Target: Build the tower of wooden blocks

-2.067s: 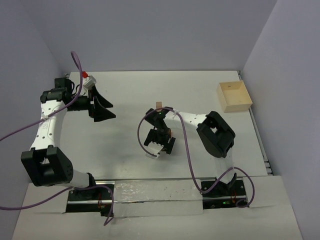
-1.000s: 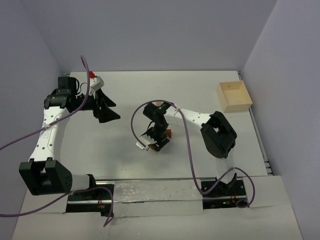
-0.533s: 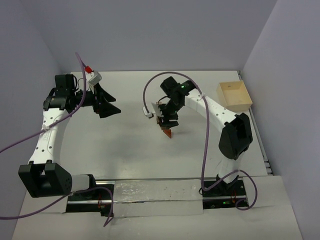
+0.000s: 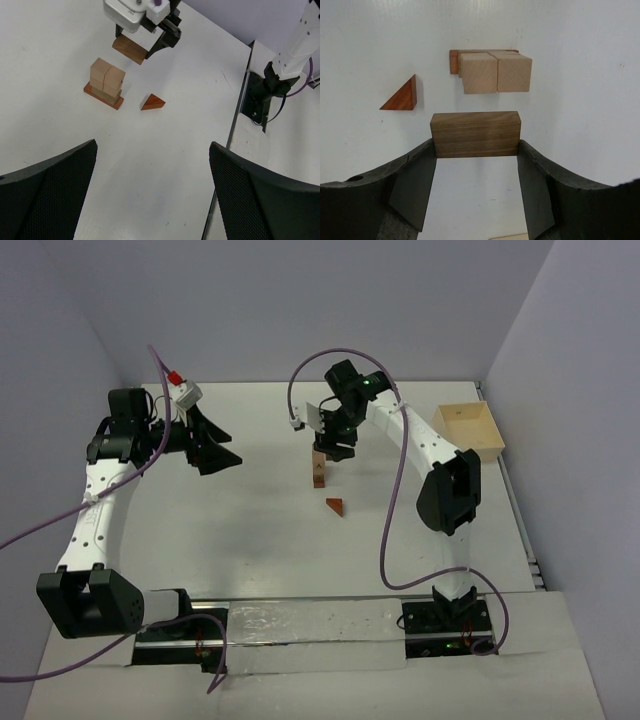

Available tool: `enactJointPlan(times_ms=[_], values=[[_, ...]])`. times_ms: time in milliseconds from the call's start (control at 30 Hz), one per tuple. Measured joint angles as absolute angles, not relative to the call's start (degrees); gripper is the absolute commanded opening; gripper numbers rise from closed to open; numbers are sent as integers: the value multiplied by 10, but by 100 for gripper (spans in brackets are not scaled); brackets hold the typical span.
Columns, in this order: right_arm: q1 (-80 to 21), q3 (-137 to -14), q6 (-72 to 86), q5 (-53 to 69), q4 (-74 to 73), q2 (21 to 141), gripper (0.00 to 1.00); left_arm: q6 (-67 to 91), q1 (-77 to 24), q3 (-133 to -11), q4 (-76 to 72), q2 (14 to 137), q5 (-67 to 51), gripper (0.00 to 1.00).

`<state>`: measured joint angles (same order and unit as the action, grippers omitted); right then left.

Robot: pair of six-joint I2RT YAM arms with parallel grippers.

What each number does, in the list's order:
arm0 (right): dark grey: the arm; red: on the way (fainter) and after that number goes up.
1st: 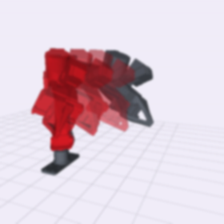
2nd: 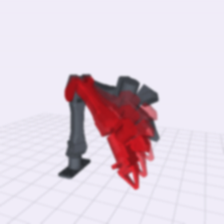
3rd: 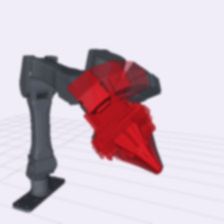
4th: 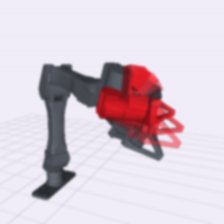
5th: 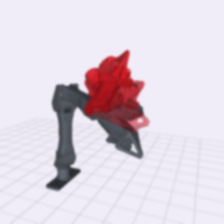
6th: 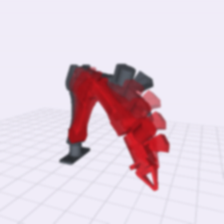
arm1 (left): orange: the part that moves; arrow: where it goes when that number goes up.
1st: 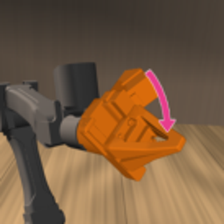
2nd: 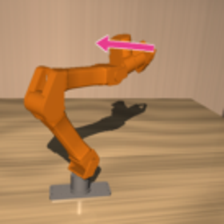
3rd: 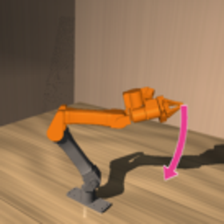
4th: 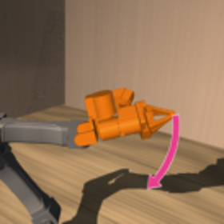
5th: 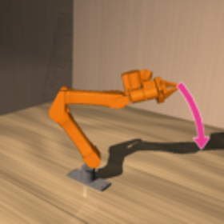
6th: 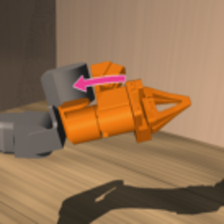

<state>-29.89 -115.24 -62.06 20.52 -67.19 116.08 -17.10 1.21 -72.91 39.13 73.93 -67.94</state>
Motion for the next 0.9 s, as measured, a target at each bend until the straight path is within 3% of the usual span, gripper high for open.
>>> enactJointPlan(times_ms=[900], values=[[-315,-1301,-564,171,-693,1267,47,-182,12,-724,396,738,-679,99]])
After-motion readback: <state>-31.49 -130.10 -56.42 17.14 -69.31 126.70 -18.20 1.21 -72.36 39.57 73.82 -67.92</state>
